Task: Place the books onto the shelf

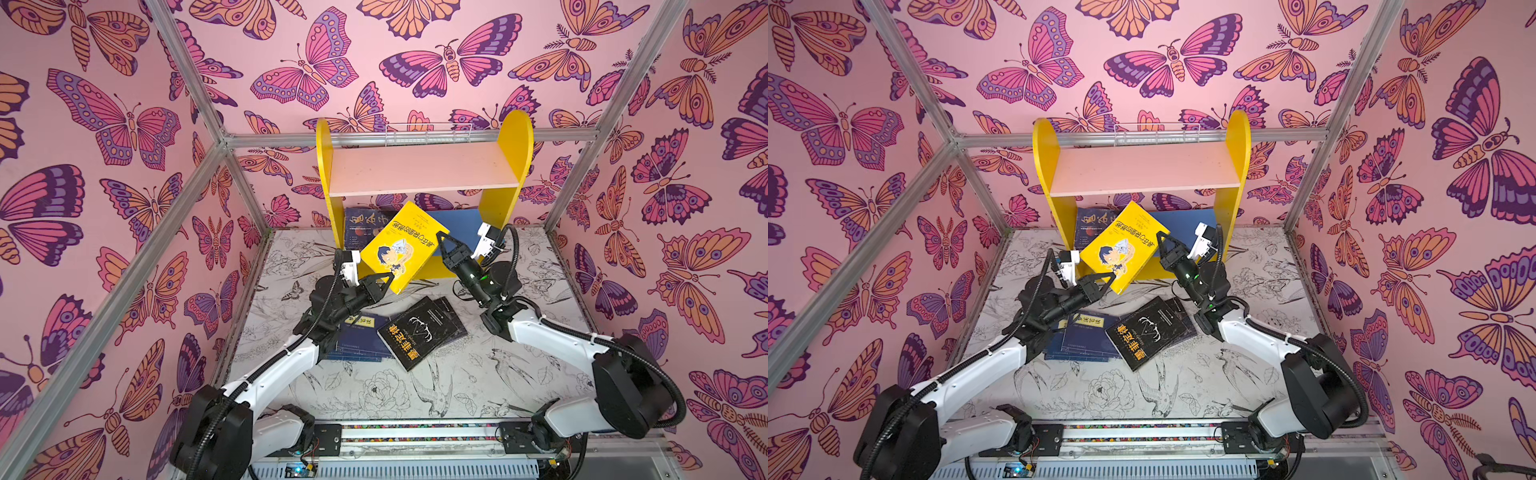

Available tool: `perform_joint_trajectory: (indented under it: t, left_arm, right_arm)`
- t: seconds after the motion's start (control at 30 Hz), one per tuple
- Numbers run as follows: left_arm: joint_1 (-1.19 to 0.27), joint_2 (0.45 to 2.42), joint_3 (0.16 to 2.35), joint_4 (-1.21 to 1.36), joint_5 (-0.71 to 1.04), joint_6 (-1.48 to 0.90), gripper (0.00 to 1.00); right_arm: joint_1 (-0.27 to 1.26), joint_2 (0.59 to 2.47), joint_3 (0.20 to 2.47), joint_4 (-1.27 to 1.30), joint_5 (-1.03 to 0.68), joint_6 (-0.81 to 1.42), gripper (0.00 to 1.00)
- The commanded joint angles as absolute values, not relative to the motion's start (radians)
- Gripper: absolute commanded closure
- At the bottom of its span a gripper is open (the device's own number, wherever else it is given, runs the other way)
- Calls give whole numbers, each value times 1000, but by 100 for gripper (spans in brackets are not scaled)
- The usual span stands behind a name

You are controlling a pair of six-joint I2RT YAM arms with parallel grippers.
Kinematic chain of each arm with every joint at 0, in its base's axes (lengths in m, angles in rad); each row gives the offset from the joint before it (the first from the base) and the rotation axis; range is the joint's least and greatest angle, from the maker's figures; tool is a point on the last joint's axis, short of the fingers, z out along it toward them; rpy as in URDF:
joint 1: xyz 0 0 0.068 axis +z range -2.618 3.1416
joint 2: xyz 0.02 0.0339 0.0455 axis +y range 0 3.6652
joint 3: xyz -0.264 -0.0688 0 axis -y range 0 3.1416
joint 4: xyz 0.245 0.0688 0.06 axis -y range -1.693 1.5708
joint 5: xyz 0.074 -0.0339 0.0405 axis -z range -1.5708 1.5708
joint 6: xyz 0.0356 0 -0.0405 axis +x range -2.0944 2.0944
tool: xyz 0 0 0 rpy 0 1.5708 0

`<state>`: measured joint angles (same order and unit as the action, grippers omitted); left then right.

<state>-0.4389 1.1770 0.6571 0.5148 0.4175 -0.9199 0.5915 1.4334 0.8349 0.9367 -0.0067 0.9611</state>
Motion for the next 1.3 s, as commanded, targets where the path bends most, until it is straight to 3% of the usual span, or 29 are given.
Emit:
perform_joint_trajectory:
  t: [0.0, 0.03, 0.13, 0.27, 0.53, 0.73, 0.9, 1.27]
  left_arm:
    - [-429, 1112, 703, 586, 439, -865, 100]
    - [-423, 1097, 700, 562, 466, -849, 100]
    - [-401, 1042, 690, 482, 541, -812, 100]
    - [-382, 965, 656, 404, 595, -777, 100]
    - [-366, 887, 683, 177, 721, -629, 100]
    - [-350, 909, 721, 104, 837, -581, 100]
    - [-345, 907, 714, 98, 802, -574, 100]
    - [-321, 861, 703, 40, 702, -534, 100]
  right_arm:
    - [650, 1409, 807, 745, -130, 851, 100]
    - [649, 1396, 802, 715, -119, 823, 96]
    - [618, 1346, 825, 559, -162, 740, 59]
    - [536, 1303, 862, 405, -265, 662, 42]
    - [289, 1301, 885, 395, -629, 724, 41]
    - [259, 1370, 929, 436, -911, 811, 43]
    - [259, 1366, 881, 528, -926, 884, 46]
    - [245, 1261, 879, 293, -781, 724, 42]
